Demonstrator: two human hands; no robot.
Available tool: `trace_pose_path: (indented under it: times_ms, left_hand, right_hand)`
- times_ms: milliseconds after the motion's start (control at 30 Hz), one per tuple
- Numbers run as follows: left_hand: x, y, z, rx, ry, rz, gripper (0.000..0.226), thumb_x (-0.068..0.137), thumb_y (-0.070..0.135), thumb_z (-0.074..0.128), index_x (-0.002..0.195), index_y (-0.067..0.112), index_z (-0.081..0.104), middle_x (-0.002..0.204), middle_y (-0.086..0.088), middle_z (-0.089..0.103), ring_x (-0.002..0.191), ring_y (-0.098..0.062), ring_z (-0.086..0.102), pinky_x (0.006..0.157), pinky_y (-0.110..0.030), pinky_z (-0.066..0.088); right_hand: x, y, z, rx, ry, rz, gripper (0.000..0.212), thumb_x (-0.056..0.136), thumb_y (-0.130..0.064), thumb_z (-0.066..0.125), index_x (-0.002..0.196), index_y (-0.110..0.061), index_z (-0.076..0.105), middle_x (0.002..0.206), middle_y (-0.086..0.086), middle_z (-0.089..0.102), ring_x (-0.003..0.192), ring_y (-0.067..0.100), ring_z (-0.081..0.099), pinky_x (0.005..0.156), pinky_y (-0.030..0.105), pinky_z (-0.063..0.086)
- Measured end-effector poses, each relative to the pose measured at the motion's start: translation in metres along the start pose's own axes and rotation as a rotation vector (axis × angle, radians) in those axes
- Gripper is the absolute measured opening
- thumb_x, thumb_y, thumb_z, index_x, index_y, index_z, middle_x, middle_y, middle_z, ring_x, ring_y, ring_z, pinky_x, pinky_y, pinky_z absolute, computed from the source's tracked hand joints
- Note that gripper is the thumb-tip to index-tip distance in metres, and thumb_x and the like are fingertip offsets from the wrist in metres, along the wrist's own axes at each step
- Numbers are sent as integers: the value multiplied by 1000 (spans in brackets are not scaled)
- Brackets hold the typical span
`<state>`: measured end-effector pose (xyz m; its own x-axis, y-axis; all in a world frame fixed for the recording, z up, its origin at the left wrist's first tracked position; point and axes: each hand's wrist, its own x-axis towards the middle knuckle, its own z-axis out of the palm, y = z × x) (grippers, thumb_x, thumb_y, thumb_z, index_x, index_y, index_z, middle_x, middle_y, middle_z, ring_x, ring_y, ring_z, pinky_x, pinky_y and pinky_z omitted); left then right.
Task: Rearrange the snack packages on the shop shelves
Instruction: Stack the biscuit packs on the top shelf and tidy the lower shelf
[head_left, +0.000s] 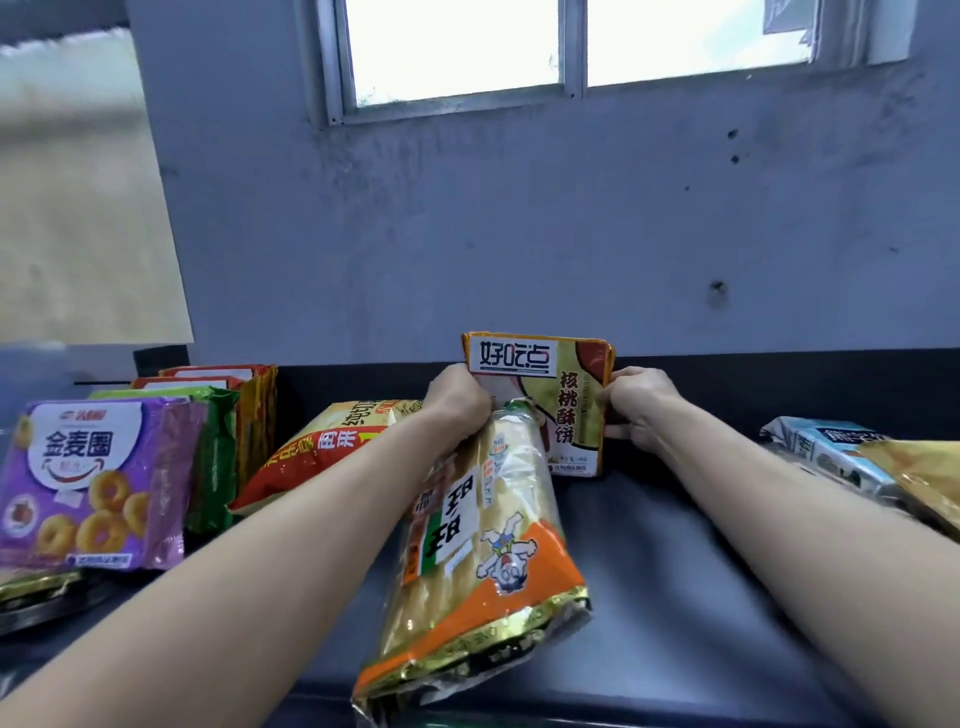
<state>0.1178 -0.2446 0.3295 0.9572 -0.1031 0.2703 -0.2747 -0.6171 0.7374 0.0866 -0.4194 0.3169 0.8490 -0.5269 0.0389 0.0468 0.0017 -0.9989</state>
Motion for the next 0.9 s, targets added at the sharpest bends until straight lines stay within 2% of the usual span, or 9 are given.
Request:
trace_pose_path:
  times_ms: [167,300,367,433,500,600,667,767,900]
  left_hand:
    - [-2,-16,5,36,-89,-179,43,94,11,43,135,2,33,122,-16,55,108,-28,55,85,-35,45]
    - [0,-24,7,65,-118,-194,57,96,15,42,144,3,14,131,-18,50,119,-31,51,99,-41,44]
    - [0,-25,8,63,-136,-203,64,96,18,42,147,3,6,134,-17,48,123,-31,49,103,-41,42]
    - [-1,-26,9,58,-163,-211,69,97,20,43,148,3,1,139,-17,44,127,-30,46,107,-43,39]
    - [-4,-25,9,96,-187,-203,69,98,21,42,148,1,-1,145,-17,37,133,-29,40,110,-41,35]
    - [-8,-26,6,44,-249,-193,72,88,29,61,142,-2,23,122,-16,58,109,-27,60,91,-38,51]
    - [-13,-21,0,9,-309,-118,55,81,36,70,121,3,51,99,-12,68,86,-22,67,75,-33,54]
    - [-25,-7,-8,-15,-416,9,39,73,45,75,92,13,66,88,-6,72,78,-21,69,79,-34,56]
    - [-39,12,-14,133,-461,107,41,73,50,73,99,18,71,80,0,69,67,-13,65,61,-25,50]
  right_hand:
    - [0,7,23,-142,-91,-18,24,90,6,43,94,-15,55,78,6,63,62,19,61,45,25,48]
    - [4,11,31,-225,-83,-22,13,87,-3,51,83,-11,59,95,14,71,82,31,70,76,47,59]
    - [5,11,32,-275,-65,-33,7,85,-7,55,90,-7,60,99,15,70,84,31,69,75,44,59]
    - [-1,8,31,-346,-26,-65,17,85,-10,57,102,-5,58,106,15,67,90,30,67,68,33,55]
    - [-8,4,28,-441,63,-115,36,86,-12,57,120,-2,48,118,15,59,105,32,60,77,35,51]
    - [-18,-4,22,-525,155,-189,54,85,-15,57,134,-2,36,133,17,47,121,35,48,99,41,44]
    - [-26,-8,18,-539,157,-232,55,85,-18,58,134,-4,36,135,16,45,123,34,45,101,41,42]
    - [-39,-10,12,-548,162,-256,54,86,-21,58,133,-5,38,135,16,46,123,33,46,95,34,42]
    - [-58,-15,3,-547,165,-279,43,89,-22,57,127,-6,44,130,13,48,112,27,49,79,27,37]
